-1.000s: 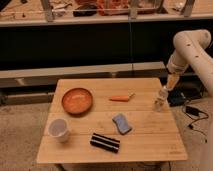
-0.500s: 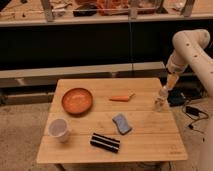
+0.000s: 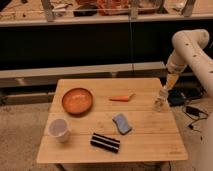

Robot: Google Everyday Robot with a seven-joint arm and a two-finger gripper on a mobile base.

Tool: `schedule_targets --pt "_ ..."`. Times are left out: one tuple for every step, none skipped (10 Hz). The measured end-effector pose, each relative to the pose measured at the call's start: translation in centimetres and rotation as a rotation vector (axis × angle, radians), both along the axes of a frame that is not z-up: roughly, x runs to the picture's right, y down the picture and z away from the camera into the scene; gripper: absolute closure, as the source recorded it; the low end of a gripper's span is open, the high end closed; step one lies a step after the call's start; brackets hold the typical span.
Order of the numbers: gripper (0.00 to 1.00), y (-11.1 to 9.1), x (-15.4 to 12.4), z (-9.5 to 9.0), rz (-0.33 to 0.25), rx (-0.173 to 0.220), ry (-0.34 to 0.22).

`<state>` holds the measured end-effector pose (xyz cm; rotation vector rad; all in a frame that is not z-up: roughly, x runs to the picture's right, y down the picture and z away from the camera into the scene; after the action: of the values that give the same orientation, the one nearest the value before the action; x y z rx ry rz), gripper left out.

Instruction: Knock the bottle over

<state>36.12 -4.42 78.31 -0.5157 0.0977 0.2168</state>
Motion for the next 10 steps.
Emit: schedule_targets --pt "0.20 0.1 0.2 0.0 0.001 0.000 0.003" --pt "0.20 0.0 0.1 0.1 0.001 0.000 0.001" --pt "0.20 -0.3 0.0 0.2 -0.001 0.000 0.001" --pt "0.20 -0.5 -0.1 0.3 -0.001 0.000 0.001" --pt "0.20 -0.4 0.0 0.4 0.000 -0.002 0.001" --pt "0.20 -0.3 0.2 0.4 0.001 -0.003 0.005" --pt "0.20 -0.3 0.3 0.4 0.003 -0.003 0.006" --pt "0.20 -0.4 0.4 0.5 0.001 -0.003 0.008" --pt "0.20 -0.8 0.4 1.0 0.000 -0.005 0.008" --pt "0.20 -1.0 0.1 1.2 -0.001 -0.006 0.006"
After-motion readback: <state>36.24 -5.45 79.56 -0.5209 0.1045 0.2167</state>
